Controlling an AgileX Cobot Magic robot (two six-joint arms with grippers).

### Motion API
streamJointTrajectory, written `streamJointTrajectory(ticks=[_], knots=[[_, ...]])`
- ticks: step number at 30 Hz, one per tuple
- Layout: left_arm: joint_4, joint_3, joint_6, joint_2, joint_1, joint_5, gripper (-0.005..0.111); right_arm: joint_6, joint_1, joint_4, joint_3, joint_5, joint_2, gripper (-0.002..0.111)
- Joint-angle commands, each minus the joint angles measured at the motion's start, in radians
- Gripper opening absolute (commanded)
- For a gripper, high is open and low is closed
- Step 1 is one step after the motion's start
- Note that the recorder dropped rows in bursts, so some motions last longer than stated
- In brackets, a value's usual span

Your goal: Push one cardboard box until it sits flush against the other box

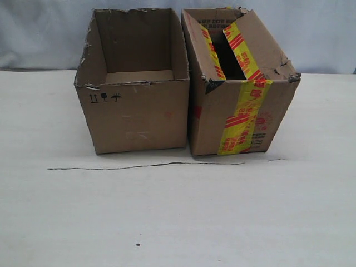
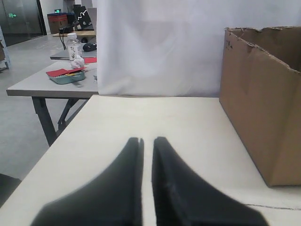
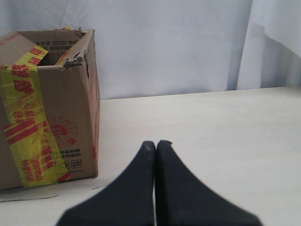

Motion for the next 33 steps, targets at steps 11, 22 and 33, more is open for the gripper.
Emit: streamJointTrajectory(ticks=[11,22,33], knots=[[0.0,0.004,0.002,-0.003,0.006,0.002,0.0,-0.007,0.003,-0.005,0.005,-0.003,-0.004,0.0],[0.0,0.004,0.002,-0.003,0.006,0.002,0.0,-0.007,0.003,-0.005,0.005,-0.003,-0.004,0.0],[0.002,0.004,0.002,-0.003,0.006,0.002,0.0,-0.007,0.003,-0.005,0.005,-0.003,-0.004,0.0]])
